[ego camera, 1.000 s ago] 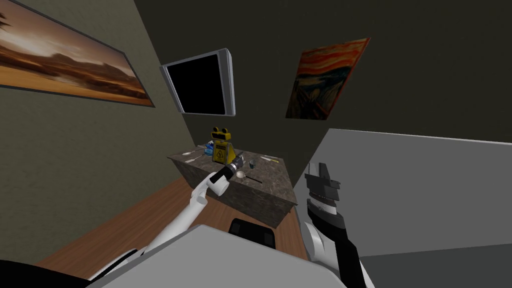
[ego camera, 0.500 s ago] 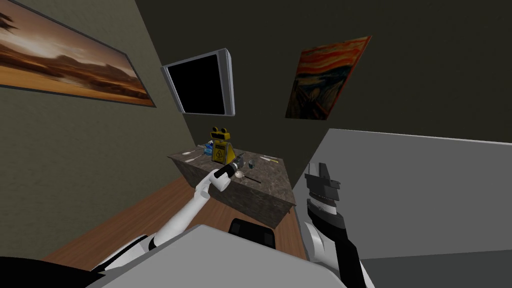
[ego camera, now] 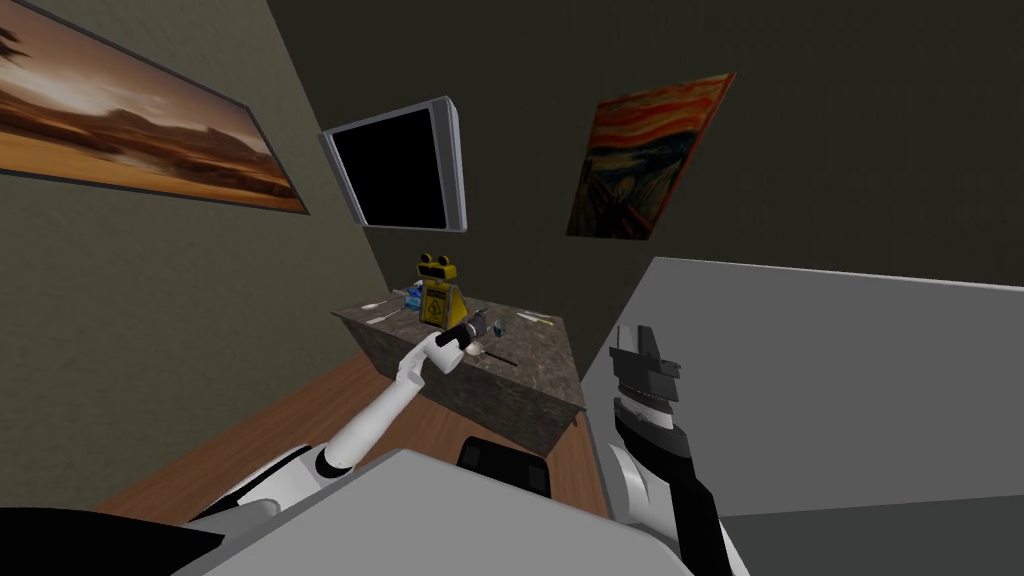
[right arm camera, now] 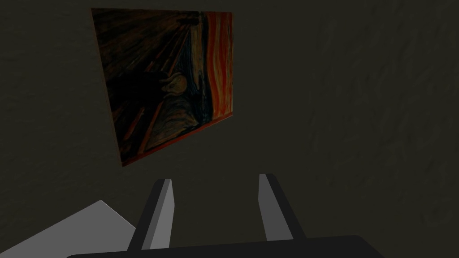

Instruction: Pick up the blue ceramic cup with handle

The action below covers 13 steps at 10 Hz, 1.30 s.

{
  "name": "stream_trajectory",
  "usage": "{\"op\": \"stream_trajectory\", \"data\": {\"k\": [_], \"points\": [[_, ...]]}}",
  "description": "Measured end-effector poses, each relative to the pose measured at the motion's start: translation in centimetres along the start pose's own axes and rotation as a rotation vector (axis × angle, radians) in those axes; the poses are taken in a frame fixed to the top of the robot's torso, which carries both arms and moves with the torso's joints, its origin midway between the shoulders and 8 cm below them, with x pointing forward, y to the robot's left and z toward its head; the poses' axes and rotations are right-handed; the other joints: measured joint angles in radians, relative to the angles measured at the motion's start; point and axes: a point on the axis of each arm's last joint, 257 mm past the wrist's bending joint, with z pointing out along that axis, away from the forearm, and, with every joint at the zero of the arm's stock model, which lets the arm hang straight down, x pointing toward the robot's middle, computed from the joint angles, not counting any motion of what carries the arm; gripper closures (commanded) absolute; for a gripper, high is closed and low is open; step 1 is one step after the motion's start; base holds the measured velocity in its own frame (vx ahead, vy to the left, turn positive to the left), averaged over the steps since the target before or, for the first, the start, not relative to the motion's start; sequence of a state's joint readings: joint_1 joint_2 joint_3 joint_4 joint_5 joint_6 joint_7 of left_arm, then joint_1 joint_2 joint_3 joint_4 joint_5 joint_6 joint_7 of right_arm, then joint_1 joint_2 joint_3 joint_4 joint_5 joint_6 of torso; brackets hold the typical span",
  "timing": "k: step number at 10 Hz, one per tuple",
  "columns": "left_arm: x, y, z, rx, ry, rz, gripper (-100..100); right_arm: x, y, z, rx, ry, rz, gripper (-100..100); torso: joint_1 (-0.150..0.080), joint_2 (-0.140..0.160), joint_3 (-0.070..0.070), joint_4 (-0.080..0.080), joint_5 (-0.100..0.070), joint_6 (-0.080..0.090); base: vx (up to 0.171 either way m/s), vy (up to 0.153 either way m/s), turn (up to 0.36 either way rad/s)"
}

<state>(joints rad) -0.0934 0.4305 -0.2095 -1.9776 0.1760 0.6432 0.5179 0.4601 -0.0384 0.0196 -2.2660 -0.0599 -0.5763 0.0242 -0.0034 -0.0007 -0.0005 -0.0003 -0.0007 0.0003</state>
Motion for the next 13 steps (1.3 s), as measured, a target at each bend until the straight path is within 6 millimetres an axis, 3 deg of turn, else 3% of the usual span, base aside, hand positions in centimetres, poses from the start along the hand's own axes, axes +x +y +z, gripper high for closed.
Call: {"op": "stream_trajectory", "data": {"k": [9,13], "points": [[-5.1,3.6,1.8,-0.207,-0.141,0.000,-100,0.0,0.0,0.0,0.000,0.000,0.000,0,-0.001,0.000,0.000,0.000,0.000,0.000,0.005,-0.068,-0.027],[-8.8,5.0,2.1,-0.311,-0.236,0.004,-100,0.0,0.0,0.0,0.000,0.000,0.000,0,-0.002,0.000,0.000,0.000,0.000,0.000,0.009,-0.081,-0.037]]}}
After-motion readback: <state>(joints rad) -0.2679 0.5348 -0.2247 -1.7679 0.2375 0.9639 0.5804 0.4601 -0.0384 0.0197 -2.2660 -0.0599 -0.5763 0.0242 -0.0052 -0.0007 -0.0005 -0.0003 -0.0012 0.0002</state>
